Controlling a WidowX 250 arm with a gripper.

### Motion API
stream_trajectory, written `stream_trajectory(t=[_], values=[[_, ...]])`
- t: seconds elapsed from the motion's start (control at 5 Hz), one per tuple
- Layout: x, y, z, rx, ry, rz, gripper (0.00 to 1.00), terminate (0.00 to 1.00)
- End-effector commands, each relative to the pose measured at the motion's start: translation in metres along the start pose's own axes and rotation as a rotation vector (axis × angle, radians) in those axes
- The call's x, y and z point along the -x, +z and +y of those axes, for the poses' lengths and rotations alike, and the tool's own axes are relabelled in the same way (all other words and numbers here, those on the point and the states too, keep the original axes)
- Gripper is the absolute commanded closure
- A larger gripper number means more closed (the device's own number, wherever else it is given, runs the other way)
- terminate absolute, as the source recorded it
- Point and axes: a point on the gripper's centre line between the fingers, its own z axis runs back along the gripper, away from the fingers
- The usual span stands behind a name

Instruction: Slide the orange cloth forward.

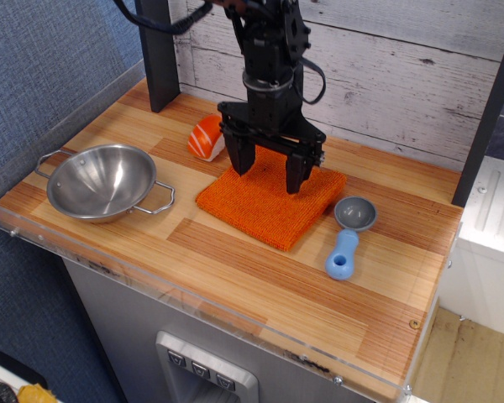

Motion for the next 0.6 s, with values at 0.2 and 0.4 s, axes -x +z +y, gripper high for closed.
stream_trajectory(t=[0.2, 0.4], values=[[-0.012, -0.083, -0.011, 0.05, -0.005, 0.14, 0.0, 0.0], [-0.006, -0.072, -0.01, 0.024, -0.003, 0.108, 0.0, 0.0]])
